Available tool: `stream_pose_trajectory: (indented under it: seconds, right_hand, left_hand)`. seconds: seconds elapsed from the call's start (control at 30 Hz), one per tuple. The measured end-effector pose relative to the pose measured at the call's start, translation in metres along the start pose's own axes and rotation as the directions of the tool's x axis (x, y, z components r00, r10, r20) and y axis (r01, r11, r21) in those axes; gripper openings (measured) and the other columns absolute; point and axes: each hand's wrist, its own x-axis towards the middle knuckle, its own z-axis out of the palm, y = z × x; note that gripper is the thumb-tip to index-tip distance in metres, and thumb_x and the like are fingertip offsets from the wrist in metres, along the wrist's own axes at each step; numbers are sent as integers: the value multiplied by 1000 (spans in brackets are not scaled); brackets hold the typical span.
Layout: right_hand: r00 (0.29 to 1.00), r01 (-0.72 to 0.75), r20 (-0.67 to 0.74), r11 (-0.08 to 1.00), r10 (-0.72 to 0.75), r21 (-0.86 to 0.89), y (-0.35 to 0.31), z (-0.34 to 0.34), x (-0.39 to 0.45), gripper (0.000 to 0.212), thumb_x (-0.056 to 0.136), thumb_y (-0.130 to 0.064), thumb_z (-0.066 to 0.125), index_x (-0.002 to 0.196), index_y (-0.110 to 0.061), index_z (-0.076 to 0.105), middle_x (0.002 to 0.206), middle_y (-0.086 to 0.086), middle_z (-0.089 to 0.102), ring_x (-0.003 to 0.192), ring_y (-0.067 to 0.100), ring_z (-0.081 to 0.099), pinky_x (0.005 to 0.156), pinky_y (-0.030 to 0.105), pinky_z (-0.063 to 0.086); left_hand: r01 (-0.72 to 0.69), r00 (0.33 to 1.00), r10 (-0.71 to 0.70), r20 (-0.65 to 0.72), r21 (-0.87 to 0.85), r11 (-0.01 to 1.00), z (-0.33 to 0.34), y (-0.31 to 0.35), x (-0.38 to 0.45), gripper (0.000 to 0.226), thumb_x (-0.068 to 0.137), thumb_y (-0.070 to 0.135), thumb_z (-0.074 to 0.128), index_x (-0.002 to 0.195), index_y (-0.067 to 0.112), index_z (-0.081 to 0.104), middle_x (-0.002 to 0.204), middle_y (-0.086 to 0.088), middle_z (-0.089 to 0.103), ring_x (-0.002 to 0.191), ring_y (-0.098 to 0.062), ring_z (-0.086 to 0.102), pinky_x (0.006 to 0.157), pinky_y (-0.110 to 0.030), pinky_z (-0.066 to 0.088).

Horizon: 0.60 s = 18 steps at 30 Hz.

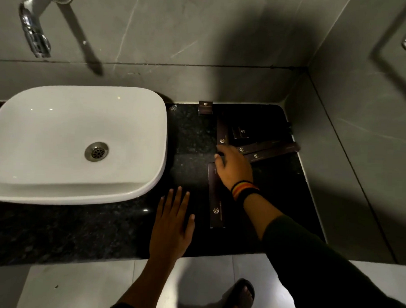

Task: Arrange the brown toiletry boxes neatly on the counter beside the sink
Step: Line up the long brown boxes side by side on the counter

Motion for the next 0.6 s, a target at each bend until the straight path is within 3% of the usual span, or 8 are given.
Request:
stream_pose_trajectory:
  seconds: [0.13,0.33,0.6]
  right_hand:
    - [995,-100,-30,989,98,-110,1,3,41,36,93,-42,55,119,-17,61,120,9,64,107,32,64,86,40,53]
    - [961,-277,-53,935,272,-223,4,12,65,54,77,-50,74,113,-12,60,113,12,68,103,37,68,81,41,55]
    - [939,-330,-136,940,316,-91,2,-7,41,49,66,-49,66,100,-14,66,105,10,63,88,36,67,74,42,57]
  left_hand:
    - [4,1000,-4,-10,-13,1000,-2,1,-1,62,112,43,38,170,18,38,181,-6,27,170,-28,18,137,-52,18]
    - [9,1000,-9,-16,-22,1000,-4,3,0,63,112,42,39,170,20,37,182,-4,26,170,-27,17,136,-51,17]
    - [11,1000,-11,-13,-26,1000,-6,3,1,63,112,43,38,169,18,40,181,-6,28,169,-29,21,136,-50,15]
